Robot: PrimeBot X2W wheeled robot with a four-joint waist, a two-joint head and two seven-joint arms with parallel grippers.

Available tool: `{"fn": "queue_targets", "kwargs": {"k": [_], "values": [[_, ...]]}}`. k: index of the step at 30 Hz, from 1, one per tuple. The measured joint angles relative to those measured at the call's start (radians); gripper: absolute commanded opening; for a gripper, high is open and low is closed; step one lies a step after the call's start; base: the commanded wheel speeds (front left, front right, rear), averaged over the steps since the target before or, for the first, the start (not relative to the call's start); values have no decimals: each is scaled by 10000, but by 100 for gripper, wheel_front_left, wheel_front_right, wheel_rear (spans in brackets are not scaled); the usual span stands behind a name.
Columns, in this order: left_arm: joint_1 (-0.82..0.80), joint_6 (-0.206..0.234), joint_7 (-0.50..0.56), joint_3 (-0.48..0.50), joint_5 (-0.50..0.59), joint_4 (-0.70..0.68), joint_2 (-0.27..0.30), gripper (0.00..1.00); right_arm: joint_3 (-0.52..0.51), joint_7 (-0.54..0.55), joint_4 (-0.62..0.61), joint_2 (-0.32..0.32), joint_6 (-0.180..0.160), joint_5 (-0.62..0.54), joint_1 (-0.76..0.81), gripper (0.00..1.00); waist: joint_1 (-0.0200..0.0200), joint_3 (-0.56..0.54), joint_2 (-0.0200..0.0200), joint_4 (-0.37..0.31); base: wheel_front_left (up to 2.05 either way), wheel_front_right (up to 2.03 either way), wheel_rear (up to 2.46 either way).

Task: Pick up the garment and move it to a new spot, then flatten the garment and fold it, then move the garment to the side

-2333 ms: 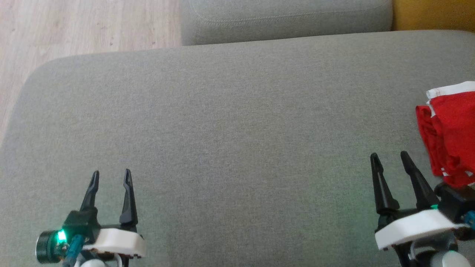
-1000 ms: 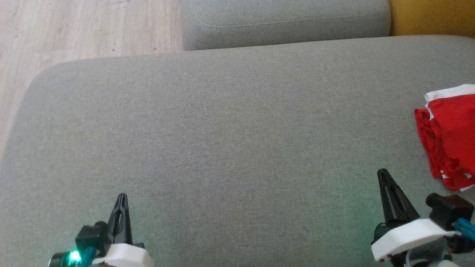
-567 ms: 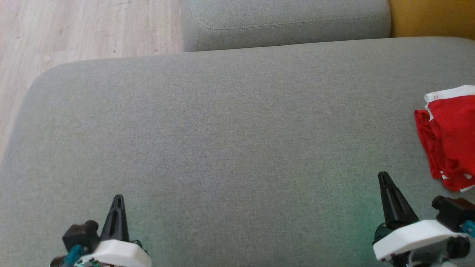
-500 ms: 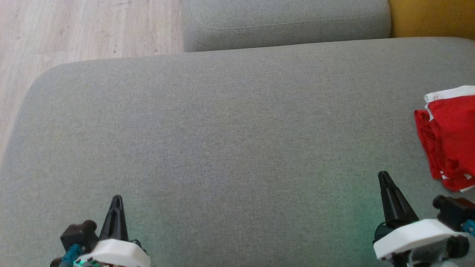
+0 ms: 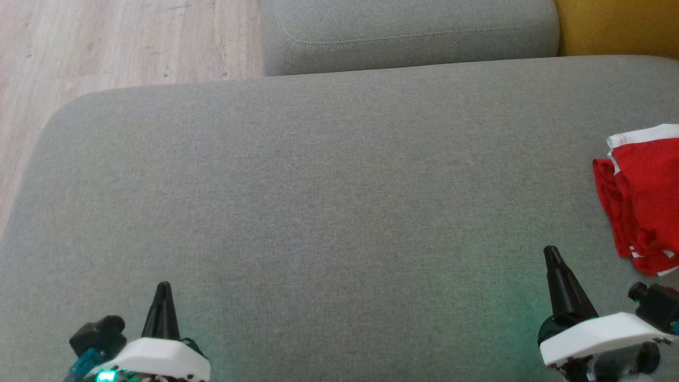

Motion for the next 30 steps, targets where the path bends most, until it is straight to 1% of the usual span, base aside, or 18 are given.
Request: {"fn": "queue_targets", "kwargs": {"k": [15,16,24,26,30], "values": [[-158,-403,265,548,-1350,33,-240,0,-67,-42,376,-17,0,1601,-293,0,0,-50,0,27,0,0,0],[-192,-481,270,571,-1444,38,-245,0,-73,-42,397,-19,0,1707,-360,0,0,-53,0,28,0,0,0],[-207,-740,441,871,-2213,56,-420,0,-119,-44,617,-35,0,2627,-544,0,0,-83,0,44,0,0,0],[-208,-750,481,907,-2410,56,-456,0,-132,-44,671,-38,0,2847,-544,0,0,-90,0,48,0,0,0],[-215,-920,570,1028,-2790,63,-546,0,-169,-44,780,-52,0,3296,-561,0,0,-104,0,55,0,0,0]]}}
